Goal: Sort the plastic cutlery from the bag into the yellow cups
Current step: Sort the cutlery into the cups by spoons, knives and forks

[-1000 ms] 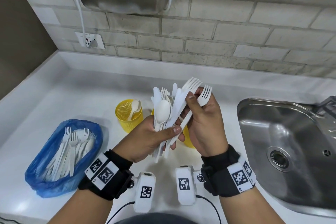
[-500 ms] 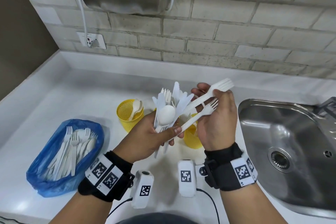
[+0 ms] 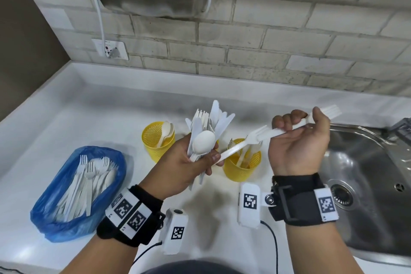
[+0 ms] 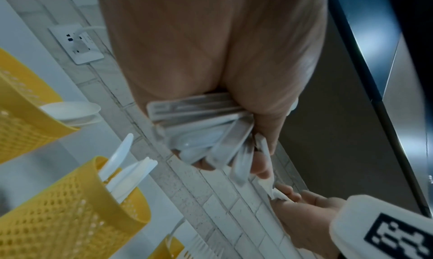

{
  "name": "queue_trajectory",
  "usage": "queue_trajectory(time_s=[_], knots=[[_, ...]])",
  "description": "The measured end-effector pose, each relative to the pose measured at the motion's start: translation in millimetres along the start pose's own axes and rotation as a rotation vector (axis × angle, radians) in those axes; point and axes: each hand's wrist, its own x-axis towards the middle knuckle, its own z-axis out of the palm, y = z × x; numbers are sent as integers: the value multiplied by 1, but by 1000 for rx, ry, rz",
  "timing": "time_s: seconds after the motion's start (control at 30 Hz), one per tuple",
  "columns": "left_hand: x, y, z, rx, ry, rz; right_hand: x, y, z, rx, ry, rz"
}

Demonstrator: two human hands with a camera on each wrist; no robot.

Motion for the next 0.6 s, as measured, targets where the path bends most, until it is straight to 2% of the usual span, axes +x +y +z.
queue_trajectory(time_s=[0.1,0.17,0.23,0.33,0.47,0.6], knots=[[-2,-1,-4,-29,27,6,16,-18,-5,98,41,-20],[-3,0,-7,-58,52,15,25,-27,-10,38,10,-9],[-1,2,-8,-70,59,31,22,-25,-14,-92,-76,30],[3,6,-3,-124,69,67,-2,0,-14,-257,-299,162],[5,11,7,-95,51,111,-36,30,-12,-527,-524,288],[2,8,6,11,78,136,-49,39,-5,-647,-545,261]])
